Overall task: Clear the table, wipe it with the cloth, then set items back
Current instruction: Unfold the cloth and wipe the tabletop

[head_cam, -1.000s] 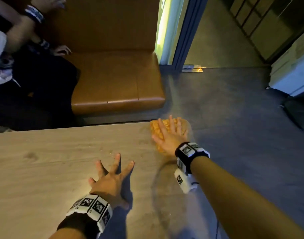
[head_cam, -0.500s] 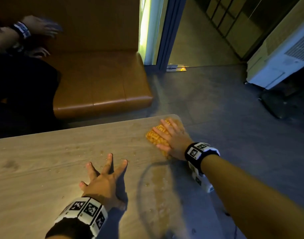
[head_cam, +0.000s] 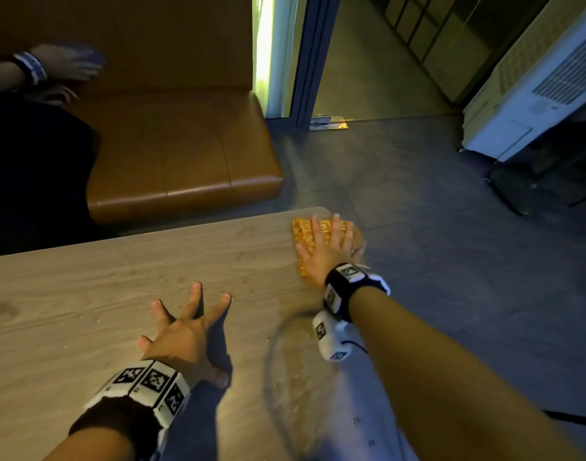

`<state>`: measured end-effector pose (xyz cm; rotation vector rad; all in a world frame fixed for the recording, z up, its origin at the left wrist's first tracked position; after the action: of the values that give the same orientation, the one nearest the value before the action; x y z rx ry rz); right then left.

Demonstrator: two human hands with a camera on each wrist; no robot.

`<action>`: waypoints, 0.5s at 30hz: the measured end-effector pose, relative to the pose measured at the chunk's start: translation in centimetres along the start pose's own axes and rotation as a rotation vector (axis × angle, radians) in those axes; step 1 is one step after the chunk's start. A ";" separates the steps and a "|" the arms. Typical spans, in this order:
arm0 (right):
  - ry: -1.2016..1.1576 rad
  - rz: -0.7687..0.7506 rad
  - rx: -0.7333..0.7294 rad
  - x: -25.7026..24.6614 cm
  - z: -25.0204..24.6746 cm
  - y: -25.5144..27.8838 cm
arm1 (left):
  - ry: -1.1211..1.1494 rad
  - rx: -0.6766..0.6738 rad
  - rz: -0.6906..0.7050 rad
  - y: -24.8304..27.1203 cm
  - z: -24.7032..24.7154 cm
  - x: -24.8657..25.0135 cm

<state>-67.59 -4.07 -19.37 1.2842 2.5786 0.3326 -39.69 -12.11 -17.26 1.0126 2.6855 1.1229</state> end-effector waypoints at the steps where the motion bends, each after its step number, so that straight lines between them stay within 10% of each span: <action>1: 0.009 -0.041 -0.004 -0.9 0.2 0.9 | 0.001 0.002 -0.001 -0.1 0.0 0.0; 5: 0.166 -0.596 -0.061 0.9 1.3 6.9 | -0.005 -0.006 0.003 -0.1 0.1 0.0; 11: 0.041 -0.033 -0.059 1.4 1.0 5.2 | -0.005 0.005 0.000 0.5 -0.2 0.2; 15: 0.111 -0.560 -0.123 1.7 2.9 12.0 | -0.008 0.138 0.051 3.7 1.0 0.1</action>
<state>-58.70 4.57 -18.58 0.4778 2.8160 0.4468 -37.44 -9.58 -15.56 1.1087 2.7788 0.9495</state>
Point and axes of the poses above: each hand's wrist, its own y-axis away from the middle knuckle, its own z-axis out of the palm, x = y × z, the point moved 7 cm from there along -y, towards the middle knuckle, and after that the axes turned 9 degrees about x, right-handed, at the moved point
